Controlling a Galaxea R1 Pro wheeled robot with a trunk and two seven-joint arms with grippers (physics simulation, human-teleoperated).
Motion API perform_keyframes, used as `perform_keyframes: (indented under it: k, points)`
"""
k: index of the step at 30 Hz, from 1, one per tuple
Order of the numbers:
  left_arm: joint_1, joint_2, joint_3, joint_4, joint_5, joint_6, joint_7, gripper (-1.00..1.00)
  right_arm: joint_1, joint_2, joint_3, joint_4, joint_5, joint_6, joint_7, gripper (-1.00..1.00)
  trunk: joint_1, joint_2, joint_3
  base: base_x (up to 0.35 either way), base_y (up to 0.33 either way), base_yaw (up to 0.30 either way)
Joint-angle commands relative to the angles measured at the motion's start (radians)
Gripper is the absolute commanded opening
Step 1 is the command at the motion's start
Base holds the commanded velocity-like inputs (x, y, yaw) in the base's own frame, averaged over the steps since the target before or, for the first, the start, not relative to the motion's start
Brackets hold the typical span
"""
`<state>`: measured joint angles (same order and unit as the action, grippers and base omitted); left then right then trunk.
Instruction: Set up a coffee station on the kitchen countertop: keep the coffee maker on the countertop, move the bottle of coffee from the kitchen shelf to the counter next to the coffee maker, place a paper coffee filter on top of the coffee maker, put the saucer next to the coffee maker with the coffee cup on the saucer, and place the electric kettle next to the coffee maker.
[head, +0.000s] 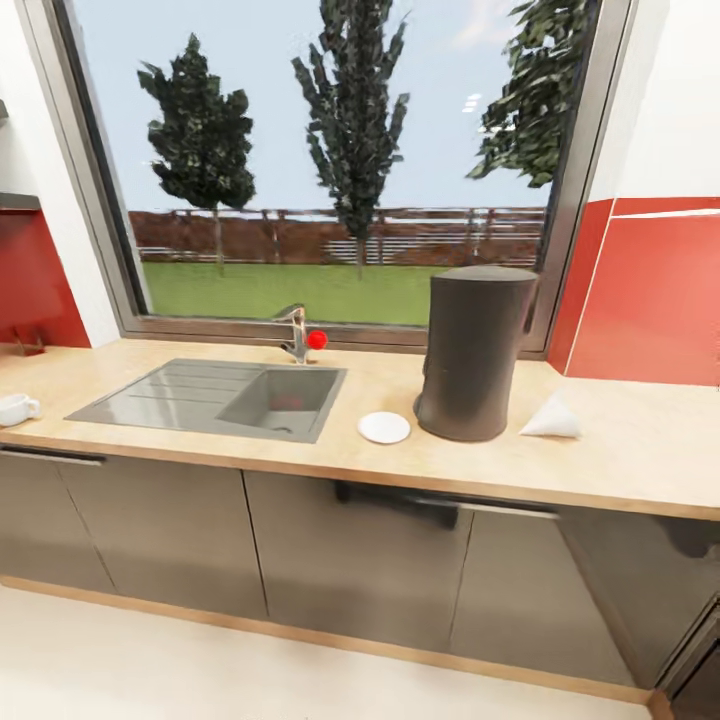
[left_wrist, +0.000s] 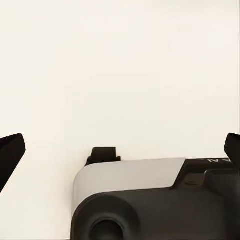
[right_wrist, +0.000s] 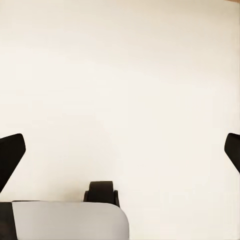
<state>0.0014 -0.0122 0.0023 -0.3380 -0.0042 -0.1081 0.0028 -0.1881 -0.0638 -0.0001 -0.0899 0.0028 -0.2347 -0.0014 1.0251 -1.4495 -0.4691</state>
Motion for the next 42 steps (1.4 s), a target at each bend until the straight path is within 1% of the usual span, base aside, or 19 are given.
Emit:
perform_keyframes:
  k: [1, 6, 14, 22, 25, 28, 33, 34, 38, 42]
  points:
    - [0.000, 0.000, -0.001, -0.001, 0.000, -0.001, 0.000, 1.00, -0.001, 0.001, 0.001, 0.001, 0.000, -0.004, -0.002, 1.00, 0.000, 0.000, -0.001, -0.002, -0.200, 0.181]
    - [0.000, 0.001, 0.001, 0.000, 0.000, -0.001, 0.000, 1.00, 0.000, 0.001, 0.002, 0.001, 0.000, -0.004, -0.001, 1.00, 0.000, 0.000, -0.001, -0.001, -0.083, 0.165]
    - [0.000, 0.001, 0.001, 0.001, 0.000, -0.001, 0.001, 1.00, 0.000, 0.001, 0.002, 0.000, 0.000, -0.004, 0.000, 1.00, 0.000, 0.000, -0.001, 0.000, -0.157, 0.020]
    - [0.000, 0.001, 0.002, 0.000, 0.000, -0.001, 0.000, 1.00, -0.001, 0.001, 0.001, -0.007, 0.000, -0.006, 0.000, 1.00, 0.000, 0.000, -0.001, 0.000, -0.036, 0.003]
    - [0.000, 0.001, 0.003, -0.001, 0.000, -0.001, 0.000, 1.00, -0.001, 0.001, 0.001, -0.032, 0.000, -0.007, 0.000, 1.00, 0.000, 0.000, -0.001, 0.000, -0.008, 0.001]
    - [0.000, 0.001, 0.003, -0.001, 0.000, -0.001, 0.000, 1.00, -0.001, 0.002, 0.002, -0.088, 0.000, -0.007, 0.001, 1.00, 0.000, 0.000, -0.001, 0.000, -0.004, 0.000]
    - [0.000, 0.002, 0.004, -0.001, 0.000, -0.001, 0.000, 1.00, -0.001, 0.005, 0.011, -0.223, -0.001, -0.005, 0.013, 1.00, 0.000, 0.000, -0.001, 0.000, -0.002, 0.000]
    - [0.000, 0.002, 0.005, -0.001, 0.000, -0.001, 0.000, 1.00, -0.001, 0.007, 0.023, -0.274, -0.001, -0.004, 0.026, 1.00, 0.000, 0.000, -0.001, 0.000, 0.000, 0.000]
    - [0.000, 0.002, 0.005, 0.000, 0.000, -0.001, 0.000, 1.00, -0.001, 0.009, 0.071, -0.368, -0.001, -0.002, 0.065, 1.00, 0.000, 0.000, -0.001, 0.000, 0.000, 0.000]
    - [0.000, 0.003, 0.005, 0.000, 0.000, -0.001, 0.001, 1.00, -0.001, 0.009, 0.128, -0.473, -0.002, 0.002, 0.128, 1.00, 0.000, 0.000, -0.001, 0.000, 0.000, 0.000]
